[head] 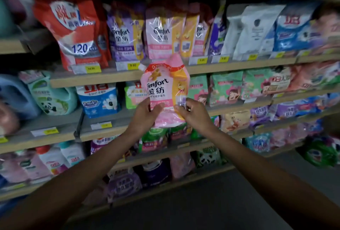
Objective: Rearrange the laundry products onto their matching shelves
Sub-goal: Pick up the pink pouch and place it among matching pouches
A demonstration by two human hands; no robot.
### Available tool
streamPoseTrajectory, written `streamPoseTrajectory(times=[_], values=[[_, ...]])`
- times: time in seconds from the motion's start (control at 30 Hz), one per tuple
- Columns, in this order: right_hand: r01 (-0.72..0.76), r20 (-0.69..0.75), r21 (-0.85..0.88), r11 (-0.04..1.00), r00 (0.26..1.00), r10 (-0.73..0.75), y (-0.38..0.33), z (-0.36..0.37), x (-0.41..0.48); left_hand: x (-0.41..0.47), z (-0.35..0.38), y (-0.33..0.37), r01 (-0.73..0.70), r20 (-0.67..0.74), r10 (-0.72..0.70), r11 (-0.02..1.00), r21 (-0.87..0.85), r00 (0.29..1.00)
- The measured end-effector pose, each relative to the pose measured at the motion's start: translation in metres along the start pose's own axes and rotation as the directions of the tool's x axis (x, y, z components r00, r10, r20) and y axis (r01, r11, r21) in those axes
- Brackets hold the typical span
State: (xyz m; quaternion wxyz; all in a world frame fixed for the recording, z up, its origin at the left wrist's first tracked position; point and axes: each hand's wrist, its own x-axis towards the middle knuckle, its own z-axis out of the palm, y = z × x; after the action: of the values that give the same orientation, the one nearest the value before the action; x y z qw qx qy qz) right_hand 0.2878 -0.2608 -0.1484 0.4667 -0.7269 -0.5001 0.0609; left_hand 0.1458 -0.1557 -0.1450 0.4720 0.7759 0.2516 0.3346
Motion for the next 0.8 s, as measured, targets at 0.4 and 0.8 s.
streamPoseTrajectory(times=[0.4, 0.8], values=[[0.126, -0.202, 0.019, 0.992, 0.972, -0.12, -0.035, -0.031, 0.111, 0.111, -0.029, 0.056, -0.244, -0.08, 0.249, 0.967, 0.07, 0.965], [0.218, -0.135, -0.065, 0.974, 0.965, -0.225, 0.026, -0.048, 0.26, 0.248, 0.0, 0.047, -0.243, -0.166, 0.276, 0.95, 0.195, 0.947]])
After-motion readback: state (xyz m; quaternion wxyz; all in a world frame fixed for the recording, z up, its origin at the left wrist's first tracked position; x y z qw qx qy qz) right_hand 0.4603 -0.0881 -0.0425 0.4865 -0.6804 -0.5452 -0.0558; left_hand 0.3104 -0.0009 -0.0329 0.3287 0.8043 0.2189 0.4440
